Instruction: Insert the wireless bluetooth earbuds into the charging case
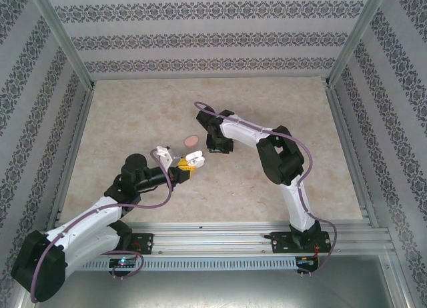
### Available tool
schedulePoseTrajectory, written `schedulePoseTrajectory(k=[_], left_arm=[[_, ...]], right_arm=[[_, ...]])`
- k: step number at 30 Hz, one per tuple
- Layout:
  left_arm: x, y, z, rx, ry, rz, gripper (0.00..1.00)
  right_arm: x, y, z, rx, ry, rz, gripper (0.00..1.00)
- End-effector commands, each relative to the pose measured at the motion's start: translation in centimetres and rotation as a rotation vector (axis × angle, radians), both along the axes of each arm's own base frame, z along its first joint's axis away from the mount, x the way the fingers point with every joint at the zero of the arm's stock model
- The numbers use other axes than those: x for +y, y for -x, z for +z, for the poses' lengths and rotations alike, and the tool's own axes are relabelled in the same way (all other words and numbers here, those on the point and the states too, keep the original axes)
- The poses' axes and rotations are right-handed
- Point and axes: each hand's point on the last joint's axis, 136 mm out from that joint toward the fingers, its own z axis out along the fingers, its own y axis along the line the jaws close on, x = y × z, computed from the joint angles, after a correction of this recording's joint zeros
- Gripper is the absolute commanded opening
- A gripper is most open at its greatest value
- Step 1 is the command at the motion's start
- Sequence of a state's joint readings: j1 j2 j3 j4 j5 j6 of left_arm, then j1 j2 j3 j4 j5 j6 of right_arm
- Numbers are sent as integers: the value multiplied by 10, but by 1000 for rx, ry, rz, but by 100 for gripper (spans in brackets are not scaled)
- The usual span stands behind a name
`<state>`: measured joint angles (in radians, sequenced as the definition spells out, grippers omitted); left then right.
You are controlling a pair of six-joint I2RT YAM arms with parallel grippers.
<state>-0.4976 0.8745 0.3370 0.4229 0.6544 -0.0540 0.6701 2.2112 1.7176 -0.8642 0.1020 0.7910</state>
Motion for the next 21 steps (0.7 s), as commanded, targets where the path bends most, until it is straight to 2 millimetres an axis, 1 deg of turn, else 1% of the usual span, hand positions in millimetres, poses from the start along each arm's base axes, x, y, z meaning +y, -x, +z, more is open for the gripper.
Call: schedulePoseTrajectory(k=[1,6,10,17,21], left_arm=[[-3,8,14,-31,32,-31,4],[3,8,13,-37,15,-4,4],[5,6,13,-42,6,14,4],[1,1,18,-46,14,9,4],[-1,0,25,-51,27,-1,4]], right_arm=[[7,3,0,-30,17,1,25],[9,10,3,-60,10,20,21],[7,12,17,-102,7,39,19],[11,14,62,-225,-67,80,16],[13,21,102,-315,-93,133,15]])
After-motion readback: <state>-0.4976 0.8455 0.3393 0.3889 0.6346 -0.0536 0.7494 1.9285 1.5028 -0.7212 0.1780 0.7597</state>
